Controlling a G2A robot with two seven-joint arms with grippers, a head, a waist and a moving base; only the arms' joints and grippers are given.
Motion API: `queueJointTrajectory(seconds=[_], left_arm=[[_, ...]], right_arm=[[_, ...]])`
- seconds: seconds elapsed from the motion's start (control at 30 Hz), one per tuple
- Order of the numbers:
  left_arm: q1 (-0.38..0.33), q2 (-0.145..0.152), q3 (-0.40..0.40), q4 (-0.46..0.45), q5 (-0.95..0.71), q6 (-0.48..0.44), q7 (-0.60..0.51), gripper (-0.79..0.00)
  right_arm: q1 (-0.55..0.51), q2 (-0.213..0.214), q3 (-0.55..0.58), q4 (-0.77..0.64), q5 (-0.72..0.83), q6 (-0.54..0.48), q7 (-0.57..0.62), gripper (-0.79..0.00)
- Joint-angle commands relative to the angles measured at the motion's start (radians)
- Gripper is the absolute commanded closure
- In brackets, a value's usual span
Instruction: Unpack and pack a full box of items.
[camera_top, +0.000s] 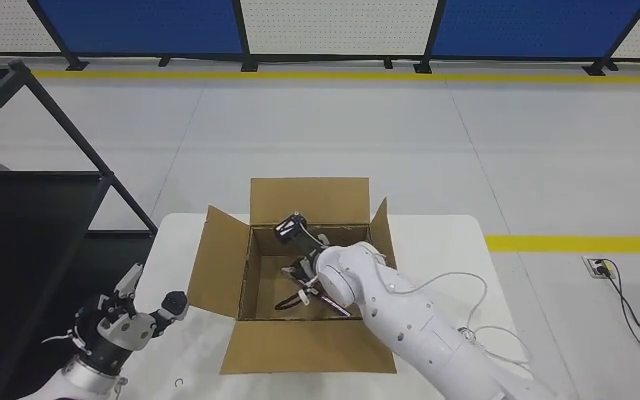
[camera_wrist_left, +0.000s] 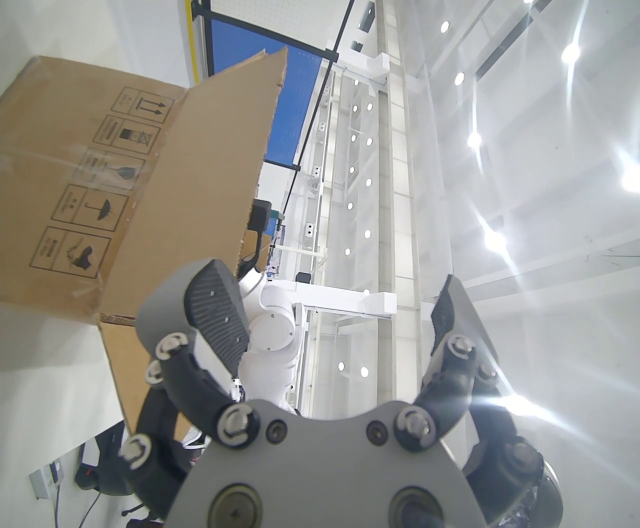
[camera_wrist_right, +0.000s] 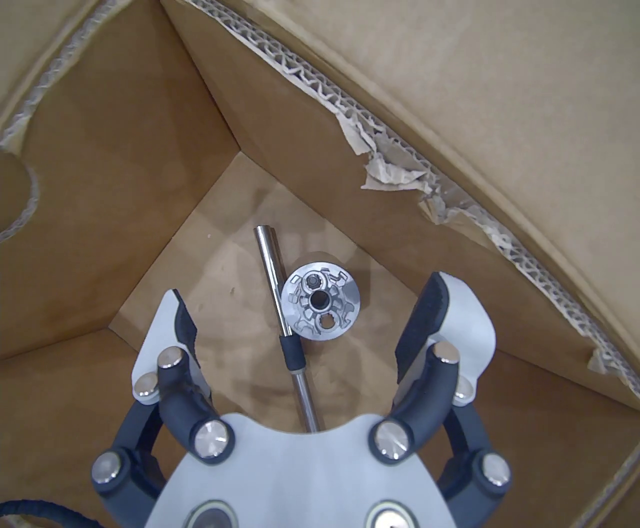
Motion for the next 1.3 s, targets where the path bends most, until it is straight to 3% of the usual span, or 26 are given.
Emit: queueJointTrajectory(seconds=[0.0,0.3,0.63,0.77,0.9,1.07,1.27], left_arm=[[-0.003,0.0,0.003,0.001,0.004,0.003,-0.003,-0.785],[-0.006,0.0,0.007,-0.001,0.014,0.011,-0.006,-0.785],[-0.009,0.001,0.025,-0.021,0.035,0.024,-0.014,-0.785],[-0.021,0.001,0.048,-0.03,0.055,0.035,-0.019,-0.785],[-0.038,0.002,0.082,-0.039,0.084,0.049,-0.026,-0.785],[-0.054,0.001,0.113,-0.048,0.099,0.049,-0.021,-0.785],[-0.044,-0.001,0.086,-0.054,0.058,0.021,-0.008,-0.785]], right_arm=[[-0.052,0.033,0.05,-0.12,-0.047,0.003,0.025,-0.785],[-0.352,0.15,0.292,-0.673,-0.188,-0.124,0.037,-0.785],[-0.651,0.212,0.523,-1.136,-0.239,-0.284,-0.065,-0.785],[-0.798,0.23,0.629,-1.284,-0.3,-0.259,-0.099,-0.785],[-0.955,0.242,0.733,-1.388,-0.33,-0.222,-0.142,-0.785],[-1.119,0.252,0.881,-1.391,-0.295,-0.211,-0.246,-0.785],[-1.129,0.252,0.893,-1.391,-0.288,-0.208,-0.251,-0.785]])
